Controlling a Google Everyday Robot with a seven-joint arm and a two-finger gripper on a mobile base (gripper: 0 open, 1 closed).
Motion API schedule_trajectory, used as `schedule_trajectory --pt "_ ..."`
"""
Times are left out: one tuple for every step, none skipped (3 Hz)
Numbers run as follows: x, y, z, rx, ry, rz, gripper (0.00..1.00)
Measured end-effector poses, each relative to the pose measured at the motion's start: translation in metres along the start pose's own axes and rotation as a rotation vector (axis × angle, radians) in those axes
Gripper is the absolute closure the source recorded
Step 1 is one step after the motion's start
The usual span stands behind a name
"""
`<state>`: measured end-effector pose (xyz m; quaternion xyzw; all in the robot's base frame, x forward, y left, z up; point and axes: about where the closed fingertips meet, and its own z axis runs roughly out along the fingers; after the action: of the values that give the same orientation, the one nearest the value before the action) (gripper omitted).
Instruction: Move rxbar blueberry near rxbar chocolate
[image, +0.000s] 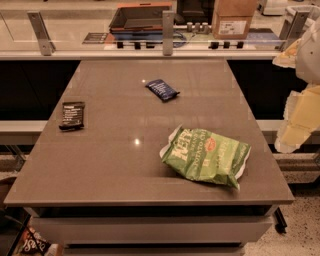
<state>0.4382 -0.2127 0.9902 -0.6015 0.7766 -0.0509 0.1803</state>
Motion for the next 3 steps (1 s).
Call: schedule_trajectory --pt "-0.003 -0.004 -0.001 0.005 -0.01 0.008 0.0" --pt "-0.016 -0.019 0.004 0.004 -0.06 0.059 0.0" --pt "-0.038 -0.04 0.013 0.004 -0.128 0.137 0.0"
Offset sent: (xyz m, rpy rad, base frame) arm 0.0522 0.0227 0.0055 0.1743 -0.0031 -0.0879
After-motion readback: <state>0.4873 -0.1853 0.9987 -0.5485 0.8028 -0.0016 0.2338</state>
